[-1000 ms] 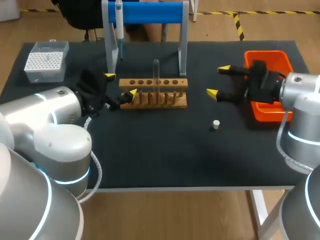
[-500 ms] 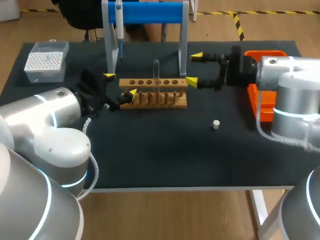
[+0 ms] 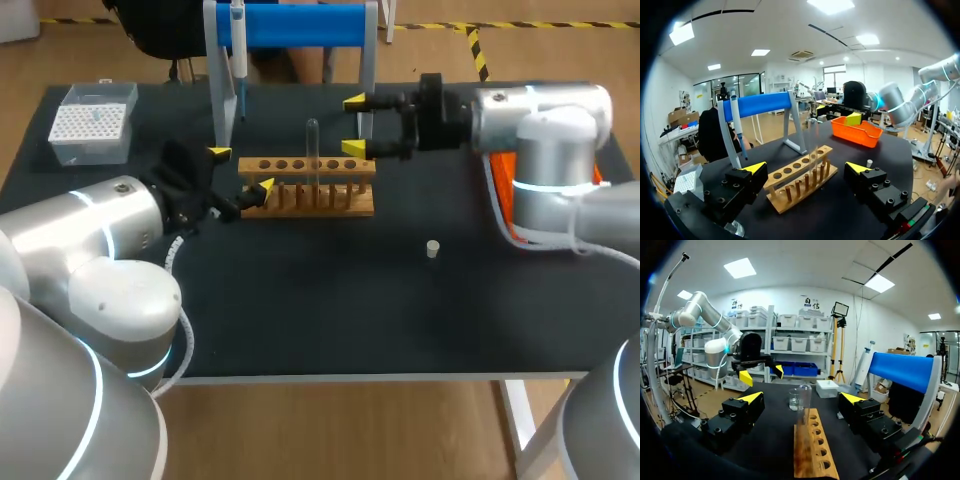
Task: Invert the test tube, pick up the pipette, mount the tip to pipette, aspirate from beaker and dispense into the tube, eject the tip, return the pipette, and cap with the stopper.
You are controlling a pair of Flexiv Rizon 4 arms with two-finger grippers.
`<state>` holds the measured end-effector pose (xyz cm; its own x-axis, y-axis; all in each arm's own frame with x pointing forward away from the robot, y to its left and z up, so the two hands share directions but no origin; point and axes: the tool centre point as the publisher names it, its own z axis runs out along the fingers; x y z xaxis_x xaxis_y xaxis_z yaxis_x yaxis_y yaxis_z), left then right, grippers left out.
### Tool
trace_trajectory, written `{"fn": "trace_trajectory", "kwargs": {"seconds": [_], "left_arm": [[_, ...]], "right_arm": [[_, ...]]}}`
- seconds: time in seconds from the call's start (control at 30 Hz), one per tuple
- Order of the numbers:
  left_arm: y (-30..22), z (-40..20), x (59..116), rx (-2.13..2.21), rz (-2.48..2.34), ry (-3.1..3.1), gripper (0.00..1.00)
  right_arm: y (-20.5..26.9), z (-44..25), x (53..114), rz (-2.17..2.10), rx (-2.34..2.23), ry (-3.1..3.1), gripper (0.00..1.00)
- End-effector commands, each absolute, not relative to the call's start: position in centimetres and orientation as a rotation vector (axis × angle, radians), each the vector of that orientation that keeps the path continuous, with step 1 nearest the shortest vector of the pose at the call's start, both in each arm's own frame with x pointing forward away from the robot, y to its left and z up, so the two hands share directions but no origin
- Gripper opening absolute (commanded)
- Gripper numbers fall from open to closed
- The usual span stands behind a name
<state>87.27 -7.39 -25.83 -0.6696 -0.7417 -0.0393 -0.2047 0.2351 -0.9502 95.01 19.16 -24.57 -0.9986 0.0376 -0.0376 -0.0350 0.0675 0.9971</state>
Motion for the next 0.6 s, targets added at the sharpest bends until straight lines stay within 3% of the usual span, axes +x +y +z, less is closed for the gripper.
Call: {"fn": "trace_trajectory", "kwargs": {"seconds": [0.03,0.6], "left_arm": [[-7.1,-26.2,87.3,-0.855,-1.46,2.016,1.0],[-7.1,-26.2,87.3,-0.855,-1.46,2.016,1.0]], "right_arm": [[20.8,-25.7,96.5,2.171,-0.114,2.317,1.0],[23.6,-27.7,97.1,2.198,-0.087,2.324,1.0]]}}
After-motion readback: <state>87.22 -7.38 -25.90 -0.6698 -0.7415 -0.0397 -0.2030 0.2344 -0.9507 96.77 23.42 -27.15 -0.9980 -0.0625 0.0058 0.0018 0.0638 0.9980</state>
